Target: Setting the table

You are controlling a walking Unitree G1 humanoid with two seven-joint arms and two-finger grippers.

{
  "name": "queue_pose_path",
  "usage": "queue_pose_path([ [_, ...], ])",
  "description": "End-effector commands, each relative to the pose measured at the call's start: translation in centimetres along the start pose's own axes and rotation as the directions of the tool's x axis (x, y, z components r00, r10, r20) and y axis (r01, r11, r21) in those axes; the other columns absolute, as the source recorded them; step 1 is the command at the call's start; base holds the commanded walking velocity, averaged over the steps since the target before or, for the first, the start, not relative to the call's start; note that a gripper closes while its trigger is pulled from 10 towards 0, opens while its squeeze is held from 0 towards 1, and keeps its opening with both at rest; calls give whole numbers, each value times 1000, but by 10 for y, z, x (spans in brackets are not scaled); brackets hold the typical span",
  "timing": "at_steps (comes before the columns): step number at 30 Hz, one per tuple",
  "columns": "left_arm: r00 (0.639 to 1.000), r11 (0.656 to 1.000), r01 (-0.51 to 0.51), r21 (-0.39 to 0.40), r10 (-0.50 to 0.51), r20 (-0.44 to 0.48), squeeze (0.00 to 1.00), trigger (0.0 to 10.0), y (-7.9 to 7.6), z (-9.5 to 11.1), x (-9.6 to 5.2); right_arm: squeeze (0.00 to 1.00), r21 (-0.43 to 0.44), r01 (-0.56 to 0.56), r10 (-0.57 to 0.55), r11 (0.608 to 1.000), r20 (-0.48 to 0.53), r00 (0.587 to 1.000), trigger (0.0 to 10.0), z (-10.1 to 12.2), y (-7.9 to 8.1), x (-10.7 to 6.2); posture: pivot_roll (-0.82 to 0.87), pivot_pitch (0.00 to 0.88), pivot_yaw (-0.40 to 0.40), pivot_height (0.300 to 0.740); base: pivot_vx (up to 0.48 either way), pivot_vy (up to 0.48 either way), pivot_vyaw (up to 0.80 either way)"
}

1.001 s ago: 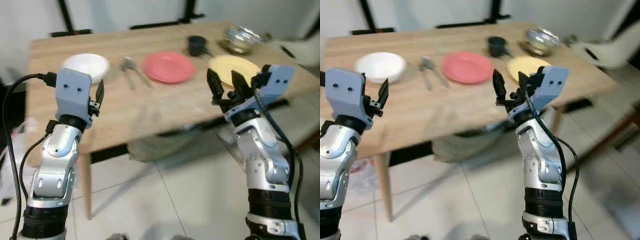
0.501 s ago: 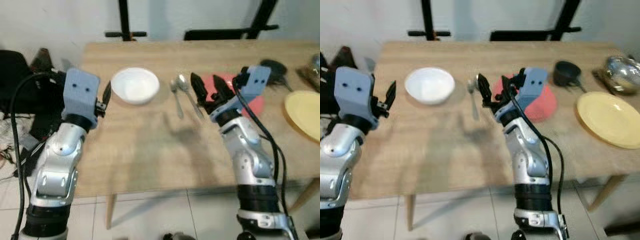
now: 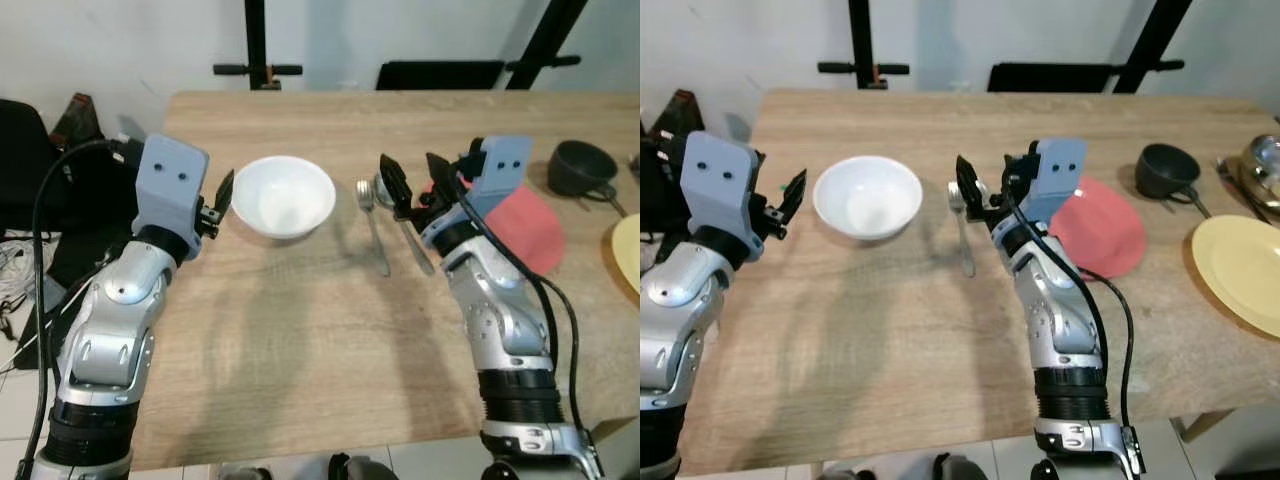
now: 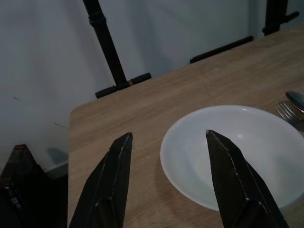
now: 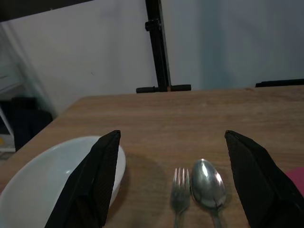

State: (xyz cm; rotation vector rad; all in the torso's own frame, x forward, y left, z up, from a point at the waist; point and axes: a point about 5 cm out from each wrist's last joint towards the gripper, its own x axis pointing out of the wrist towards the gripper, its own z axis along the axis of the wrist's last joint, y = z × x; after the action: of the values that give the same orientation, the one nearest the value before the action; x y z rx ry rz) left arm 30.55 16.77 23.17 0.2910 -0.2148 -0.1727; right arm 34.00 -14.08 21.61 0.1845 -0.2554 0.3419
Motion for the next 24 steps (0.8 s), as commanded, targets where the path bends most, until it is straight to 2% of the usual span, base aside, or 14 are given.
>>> queue_pose_path([
  [1,999,1000,-19,-8,19,-26,0,10000,9,-4,-1,0,44,-75,77,996,-49,996,10000,-9,10,3,-13,43,19,740,0,0,0],
  [3,999,1000,-21,-7,21,-26,0,10000,10,-4,-1,0,50,-82,84,995,-50,995,10000,-9,11,3,-13,43,19,740,0,0,0],
  [4,999,999,-39,2,39,-36,0,10000,14,-6,-2,0,121,-143,151,982,-59,987,10000,-11,23,7,-7,43,17,740,0,0,0],
  [7,998,998,-52,20,53,-40,0,10000,20,-5,-3,0,180,-208,224,961,-72,972,10000,-15,37,12,6,43,12,740,0,0,0],
  [8,997,996,-65,55,67,-37,0,10000,24,-4,-4,0,208,-233,258,950,-106,960,10000,-23,50,19,14,44,9,740,0,0,0],
  [10,997,995,-69,70,72,-35,0,10000,26,-3,-4,0,217,-235,266,947,-123,956,10000,-28,56,22,21,46,7,740,0,0,0],
  [11,996,993,-82,83,85,-32,0,10000,31,-2,-6,0,267,-227,276,937,-164,947,10000,-38,65,29,21,46,7,740,0,0,0],
  [12,996,992,-86,89,89,-32,0,10000,33,-1,-6,0,278,-223,278,934,-175,945,10000,-41,68,31,44,44,4,740,0,0,0],
  [13,995,992,-88,93,92,-31,0,10000,34,0,-7,0,282,-222,279,934,-181,943,10000,-42,70,33,44,44,4,740,0,0,0],
  [16,994,988,-100,115,103,-23,0,10000,40,4,-10,0,369,-163,255,915,-217,942,10000,-50,75,41,72,48,-1,740,0,0,0],
  [19,994,987,-107,122,111,-21,0,10000,44,6,-11,0,399,-126,234,908,-236,943,10000,-53,74,45,84,54,0,740,0,0,0],
  [21,993,985,-111,134,115,-20,0,10000,47,8,-12,0,465,-92,235,881,-259,937,10000,-58,76,49,92,58,2,740,0,0,0],
  [24,993,984,-112,139,116,-21,0,10000,48,9,-14,0,466,-66,219,882,-283,934,10000,-62,77,51,103,62,0,740,0,0,0],
])
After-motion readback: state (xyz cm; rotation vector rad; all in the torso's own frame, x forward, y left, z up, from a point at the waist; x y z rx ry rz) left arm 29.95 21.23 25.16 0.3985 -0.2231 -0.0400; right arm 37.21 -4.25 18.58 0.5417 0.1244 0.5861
